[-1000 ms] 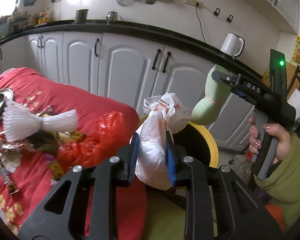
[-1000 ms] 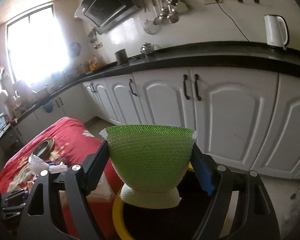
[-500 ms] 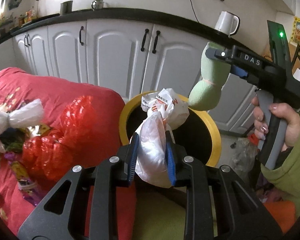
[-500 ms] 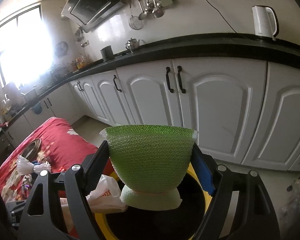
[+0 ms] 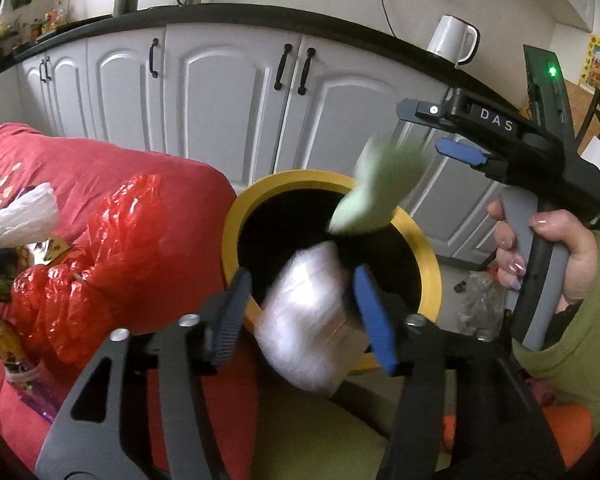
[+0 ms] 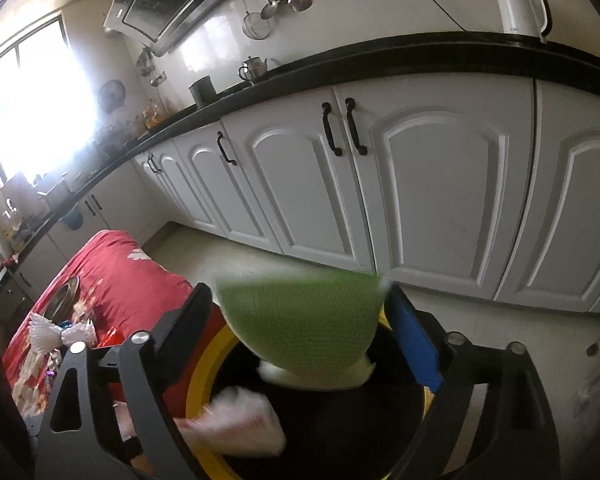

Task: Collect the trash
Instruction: 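Open both grippers over the bin, dropping the bag and cup, then move both tools back over the table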

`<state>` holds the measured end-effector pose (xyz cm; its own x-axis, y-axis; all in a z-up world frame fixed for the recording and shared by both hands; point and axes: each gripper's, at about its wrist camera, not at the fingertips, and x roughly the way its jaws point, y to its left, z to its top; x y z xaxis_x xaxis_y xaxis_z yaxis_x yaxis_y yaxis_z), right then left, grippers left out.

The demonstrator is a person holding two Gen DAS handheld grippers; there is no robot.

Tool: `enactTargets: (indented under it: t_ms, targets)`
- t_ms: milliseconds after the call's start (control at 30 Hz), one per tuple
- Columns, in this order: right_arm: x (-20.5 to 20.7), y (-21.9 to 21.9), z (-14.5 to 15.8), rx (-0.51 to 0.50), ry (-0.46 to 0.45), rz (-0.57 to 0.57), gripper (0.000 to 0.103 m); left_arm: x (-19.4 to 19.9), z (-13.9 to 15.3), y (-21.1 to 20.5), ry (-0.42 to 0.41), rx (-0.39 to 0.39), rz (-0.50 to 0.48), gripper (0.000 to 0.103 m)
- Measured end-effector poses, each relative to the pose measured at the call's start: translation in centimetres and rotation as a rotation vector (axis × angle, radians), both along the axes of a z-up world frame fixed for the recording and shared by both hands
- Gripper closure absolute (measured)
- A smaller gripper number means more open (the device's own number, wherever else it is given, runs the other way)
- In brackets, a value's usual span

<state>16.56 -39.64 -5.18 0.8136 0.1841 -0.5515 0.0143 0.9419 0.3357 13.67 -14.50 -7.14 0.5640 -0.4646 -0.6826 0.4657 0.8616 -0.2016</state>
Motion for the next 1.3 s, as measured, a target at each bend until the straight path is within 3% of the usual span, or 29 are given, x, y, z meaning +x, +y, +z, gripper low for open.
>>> enactTargets:
  t_ms: [333,467,867,1300]
  targets:
    - [-0.3,0.3,0.6,-0.002,-0.017,0.008,0.014,-0.6,1.3,2.1,-0.04,-0.03,0.074,0.02]
    - [-0.8,1.4,1.4,-0.016,-0.04,0.042,0.014,-0.9,2.1,3.7,-0.07,-0.04,0.133,0.014]
    - [-3.0,7.0,5.0,-0.04,-0.128,0.204,0.012,-2.6,4.9,9.8,-0.191,-0.06,0.315,0.012]
    - [-5.0,13.3,5.9,-0.077,-0.143,0.369,0.01,-3.4,6.7,17.5,-0.235,-0.111,0.52,0.012]
